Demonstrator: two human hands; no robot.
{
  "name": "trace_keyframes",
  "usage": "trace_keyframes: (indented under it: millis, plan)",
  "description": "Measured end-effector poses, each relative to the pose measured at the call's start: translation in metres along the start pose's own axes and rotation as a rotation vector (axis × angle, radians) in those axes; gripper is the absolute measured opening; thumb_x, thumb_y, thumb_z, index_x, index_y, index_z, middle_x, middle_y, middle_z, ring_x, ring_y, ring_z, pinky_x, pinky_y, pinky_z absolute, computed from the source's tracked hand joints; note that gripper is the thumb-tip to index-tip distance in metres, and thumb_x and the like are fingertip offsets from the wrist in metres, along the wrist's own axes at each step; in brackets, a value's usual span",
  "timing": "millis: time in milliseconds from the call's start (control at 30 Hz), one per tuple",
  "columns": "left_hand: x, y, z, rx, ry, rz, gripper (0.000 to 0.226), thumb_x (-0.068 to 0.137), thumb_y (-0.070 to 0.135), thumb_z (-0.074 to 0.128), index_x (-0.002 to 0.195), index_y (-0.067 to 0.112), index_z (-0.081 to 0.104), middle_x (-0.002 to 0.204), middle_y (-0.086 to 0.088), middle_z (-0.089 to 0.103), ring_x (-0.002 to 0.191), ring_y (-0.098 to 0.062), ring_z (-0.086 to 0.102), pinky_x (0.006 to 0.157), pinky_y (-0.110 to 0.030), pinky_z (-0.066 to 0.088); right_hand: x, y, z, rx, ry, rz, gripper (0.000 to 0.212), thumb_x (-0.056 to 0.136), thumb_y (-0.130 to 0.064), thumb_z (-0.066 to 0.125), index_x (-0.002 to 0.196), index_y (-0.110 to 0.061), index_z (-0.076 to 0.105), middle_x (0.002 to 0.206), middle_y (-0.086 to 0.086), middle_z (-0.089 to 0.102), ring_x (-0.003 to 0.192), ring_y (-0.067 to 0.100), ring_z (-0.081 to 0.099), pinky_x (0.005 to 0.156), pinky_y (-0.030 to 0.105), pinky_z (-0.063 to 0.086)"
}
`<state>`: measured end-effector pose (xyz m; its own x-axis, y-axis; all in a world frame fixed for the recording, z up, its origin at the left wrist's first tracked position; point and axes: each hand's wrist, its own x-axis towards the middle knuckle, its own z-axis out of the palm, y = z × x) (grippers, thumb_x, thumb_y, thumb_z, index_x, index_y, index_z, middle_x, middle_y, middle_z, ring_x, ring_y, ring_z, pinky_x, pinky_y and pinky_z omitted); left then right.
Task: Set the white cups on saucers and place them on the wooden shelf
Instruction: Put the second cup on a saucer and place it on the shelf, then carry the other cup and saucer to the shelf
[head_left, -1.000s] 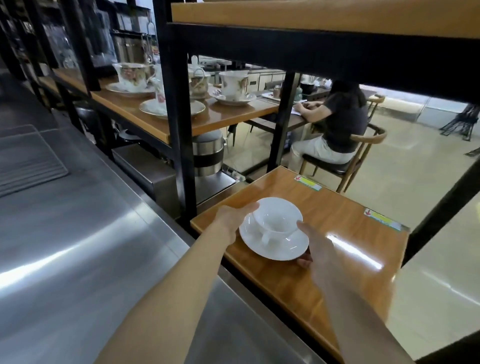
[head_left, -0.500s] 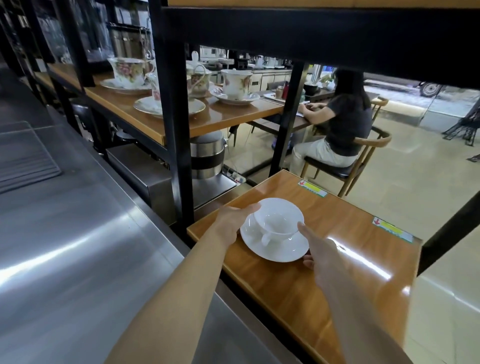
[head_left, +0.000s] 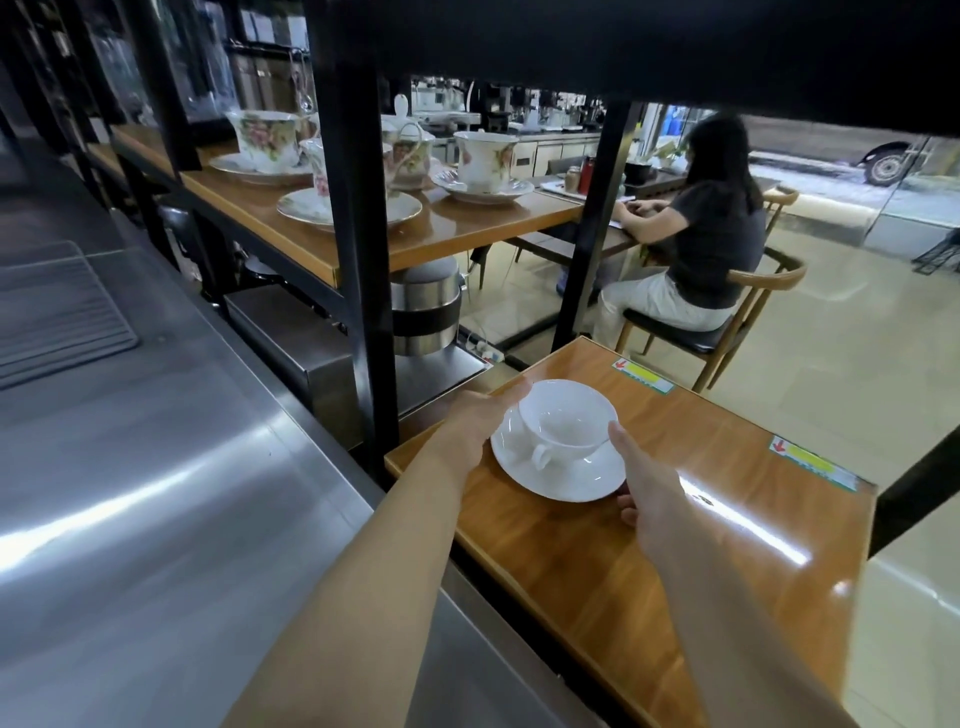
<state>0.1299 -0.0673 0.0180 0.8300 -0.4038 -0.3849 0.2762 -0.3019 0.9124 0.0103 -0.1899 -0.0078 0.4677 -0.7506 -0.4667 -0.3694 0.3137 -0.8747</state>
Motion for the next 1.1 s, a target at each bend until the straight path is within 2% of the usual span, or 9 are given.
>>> trace_keyframes:
  millis: [133,267,400,533,633,767,867,1000,1100]
  plan:
    - [-0.031,-0.006,-0.018,-0.056,0.054,0.007,0.053,0.081,0.052,0.060,0.114,0.011,0.062,0.116,-0.010,0.064,0.097,-0.023,0.059,0.076,-0.034,0.048,-0.007,-0.001,-0.006,0.001,0.120,-0.112,0.080,0.074,-0.063,0.058,0.130,-0.008,0.044,0.126,0.012,0.051,0.109,0.030,0.048,0.082,0.041,0.038]
    - [-0.097,-0.031,-0.059,0.049,0.101,0.130,0.025,0.080,0.048,0.064,0.091,0.026,0.067,0.090,0.008,0.069,0.081,-0.004,0.061,0.060,-0.019,0.042,-0.043,-0.006,-0.002,-0.021,0.288,-0.452,0.059,0.078,-0.051,0.055,0.119,-0.008,0.051,0.115,0.010,0.058,0.096,0.023,0.052,0.074,0.033,0.037]
    - [-0.183,-0.046,-0.121,0.135,0.207,0.248,0.033,0.079,0.048,0.064,0.091,0.018,0.071,0.081,0.008,0.063,0.075,-0.006,0.057,0.067,-0.017,0.041,-0.104,0.011,0.027,0.006,0.114,-0.695,0.047,0.079,-0.050,0.053,0.112,-0.016,0.052,0.107,-0.001,0.056,0.090,0.013,0.053,0.068,0.020,0.036]
    - [-0.262,-0.081,-0.182,0.172,0.391,0.243,0.030,0.083,0.037,0.064,0.099,0.012,0.069,0.088,0.000,0.063,0.065,-0.002,0.053,0.052,-0.007,0.036,-0.178,0.050,0.070,-0.036,-0.247,-0.760,0.042,0.080,-0.050,0.055,0.115,-0.027,0.050,0.106,-0.009,0.054,0.087,0.002,0.053,0.070,0.016,0.038]
    - [-0.320,-0.122,-0.225,0.173,0.613,0.171,0.039,0.082,0.041,0.063,0.112,0.016,0.064,0.102,0.002,0.067,0.082,-0.004,0.061,0.063,-0.009,0.044,-0.227,0.085,0.105,-0.166,-0.524,-0.743,0.031,0.083,-0.041,0.059,0.109,-0.028,0.048,0.101,-0.003,0.057,0.080,0.000,0.053,0.065,0.019,0.040]
    - [-0.395,-0.192,-0.272,0.272,0.899,0.032,0.048,0.082,0.049,0.059,0.119,0.019,0.060,0.115,0.000,0.064,0.100,-0.012,0.057,0.084,-0.025,0.040,-0.286,0.139,0.139,-0.446,-0.841,-0.640,0.047,0.083,-0.036,0.062,0.122,-0.012,0.050,0.105,0.006,0.058,0.091,0.017,0.056,0.078,0.031,0.046]
    - [-0.448,-0.247,-0.295,0.229,1.067,-0.087,0.055,0.081,0.055,0.057,0.124,0.020,0.058,0.126,0.000,0.060,0.107,-0.011,0.052,0.088,-0.027,0.035,-0.330,0.179,0.157,-0.620,-1.025,-0.552,0.052,0.085,-0.032,0.062,0.127,-0.005,0.047,0.103,0.012,0.057,0.089,0.022,0.055,0.071,0.024,0.043]
    - [-0.494,-0.309,-0.302,0.120,1.104,-0.336,0.072,0.078,0.061,0.057,0.136,0.021,0.042,0.141,-0.005,0.046,0.126,-0.021,0.045,0.085,-0.028,0.038,-0.376,0.230,0.165,-0.760,-1.248,-0.246,0.065,0.080,-0.048,0.061,0.132,-0.016,0.041,0.103,0.005,0.057,0.085,0.023,0.059,0.068,0.035,0.050]
    - [-0.508,-0.337,-0.295,-0.126,1.039,-0.472,0.077,0.076,0.060,0.060,0.138,0.020,0.037,0.131,-0.005,0.051,0.108,-0.022,0.057,0.079,-0.030,0.038,-0.398,0.256,0.167,-0.823,-1.320,-0.132,0.078,0.071,-0.058,0.063,0.134,-0.019,0.037,0.104,-0.001,0.055,0.086,0.017,0.060,0.070,0.035,0.056]
